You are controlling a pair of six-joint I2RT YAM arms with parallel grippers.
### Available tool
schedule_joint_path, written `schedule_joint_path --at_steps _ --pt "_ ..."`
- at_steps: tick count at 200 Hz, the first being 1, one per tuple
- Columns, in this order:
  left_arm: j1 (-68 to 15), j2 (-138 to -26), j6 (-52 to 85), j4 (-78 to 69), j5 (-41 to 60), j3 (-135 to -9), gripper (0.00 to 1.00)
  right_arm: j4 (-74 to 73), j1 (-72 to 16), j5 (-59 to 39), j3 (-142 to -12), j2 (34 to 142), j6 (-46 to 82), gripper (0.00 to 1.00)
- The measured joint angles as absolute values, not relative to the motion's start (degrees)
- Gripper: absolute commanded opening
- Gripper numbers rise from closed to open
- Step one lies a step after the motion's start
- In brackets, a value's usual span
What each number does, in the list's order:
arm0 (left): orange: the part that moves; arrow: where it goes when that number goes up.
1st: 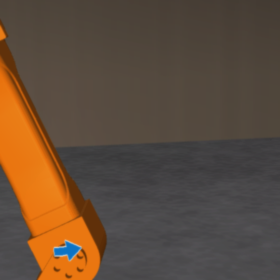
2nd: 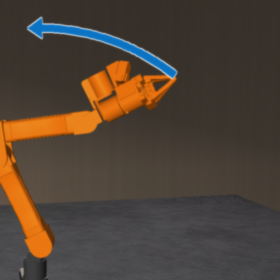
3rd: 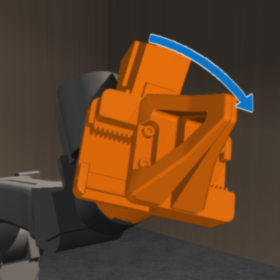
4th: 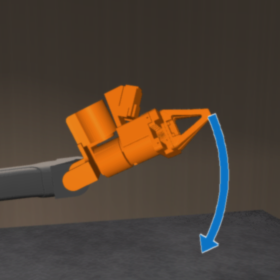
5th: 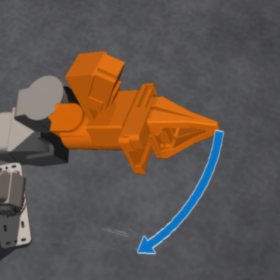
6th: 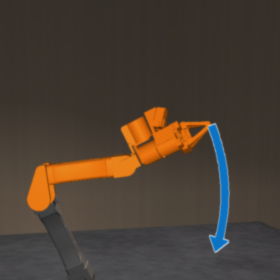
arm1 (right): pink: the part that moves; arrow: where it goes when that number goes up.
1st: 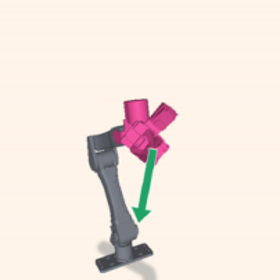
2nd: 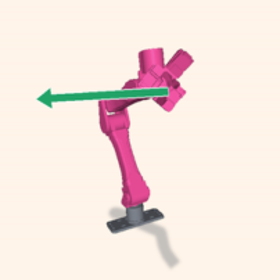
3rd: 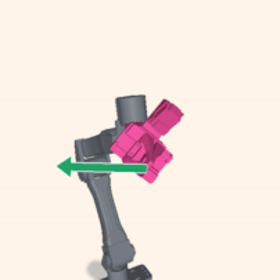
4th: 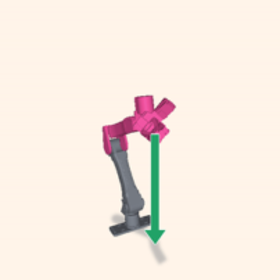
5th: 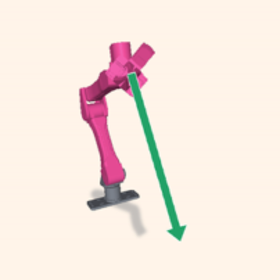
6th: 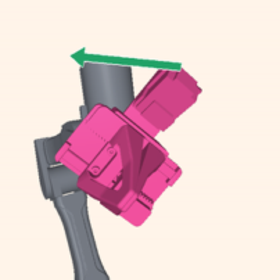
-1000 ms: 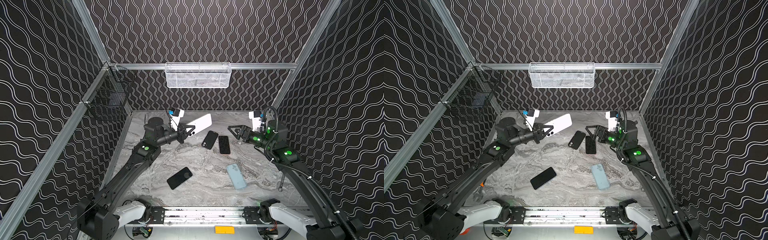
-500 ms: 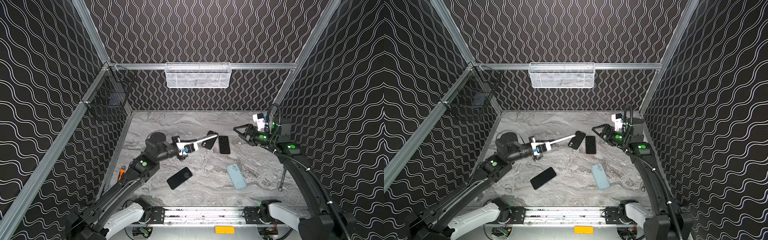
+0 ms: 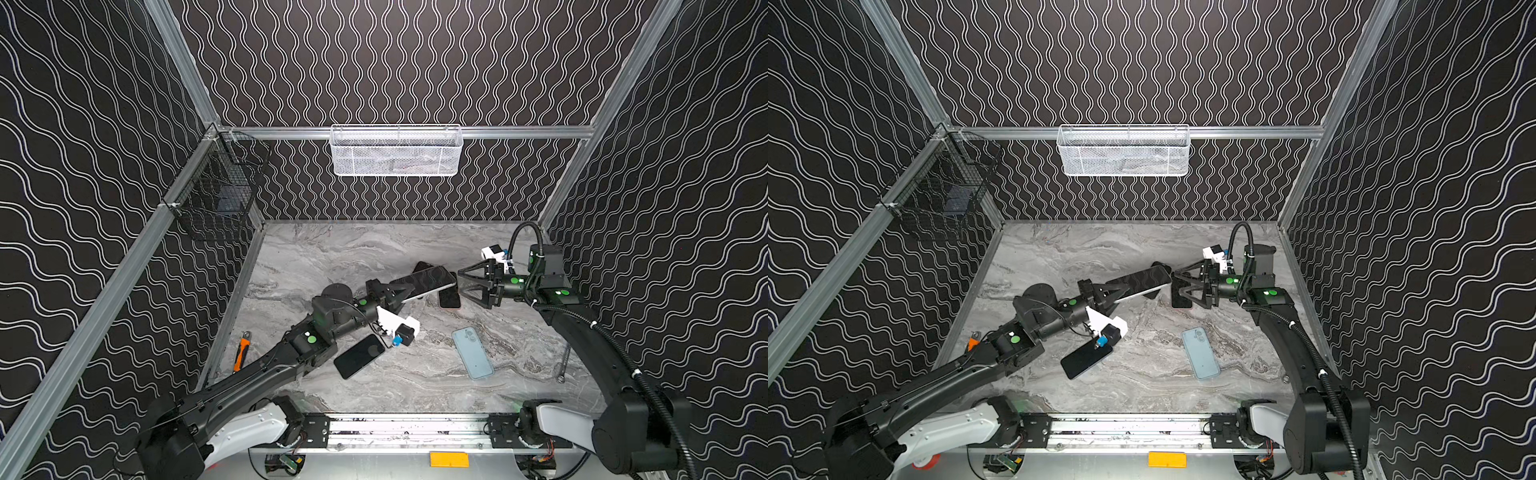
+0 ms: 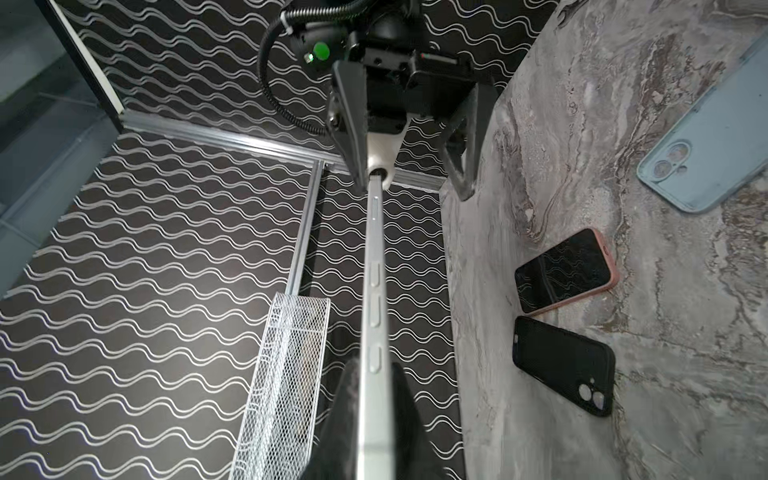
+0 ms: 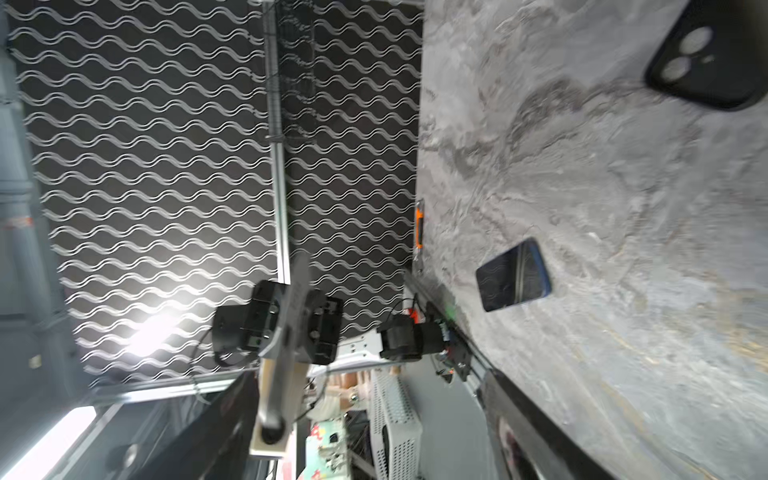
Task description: Put the phone into the phone case
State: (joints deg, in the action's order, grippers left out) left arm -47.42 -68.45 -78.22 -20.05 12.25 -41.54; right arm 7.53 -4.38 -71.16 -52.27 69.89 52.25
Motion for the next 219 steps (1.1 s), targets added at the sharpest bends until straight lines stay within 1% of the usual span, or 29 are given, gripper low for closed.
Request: schedule_joint_path --at_steps 38,74,104,135,157,177,190,219 --pt "-50.41 -69.8 -81.78 -23.97 10.02 -40.36 0.0 -1.61 -5.02 -74.24 -51.55 70.63 59.68 0.8" --pt "-51.31 -70.91 -82.78 -26.33 9.45 -40.03 0.0 -7.62 -8.05 -75.24 -49.76 71.0 65.52 0.71" --pt "-51.4 -71.26 -82.78 -27.59 9.39 -40.03 0.0 -10.26 -9.32 -76.14 -49.95 71.13 67.75 0.63" --pt "-52.07 -71.24 -82.81 -27.75 9.5 -40.03 0.0 -11.99 -9.54 -76.77 -51.09 71.83 68.55 0.52" --pt "-52.29 -71.22 -82.81 -27.79 9.72 -40.03 0.0 -13.37 -10.04 -77.03 -51.22 72.4 69.69 0.46" --pt "-52.36 -71.55 -82.61 -28.32 9.69 -40.03 0.0 -15.11 -10.31 -77.01 -51.11 72.64 70.81 0.37" --pt "-52.36 -71.92 -82.39 -28.64 9.69 -40.03 0.0 -16.05 -10.57 -77.06 -50.94 72.64 71.31 0.3" --pt "-52.4 -72.71 -81.54 -30.02 9.72 -40.03 0.0 -17.76 -10.74 -76.99 -50.43 72.58 72.25 0.18"
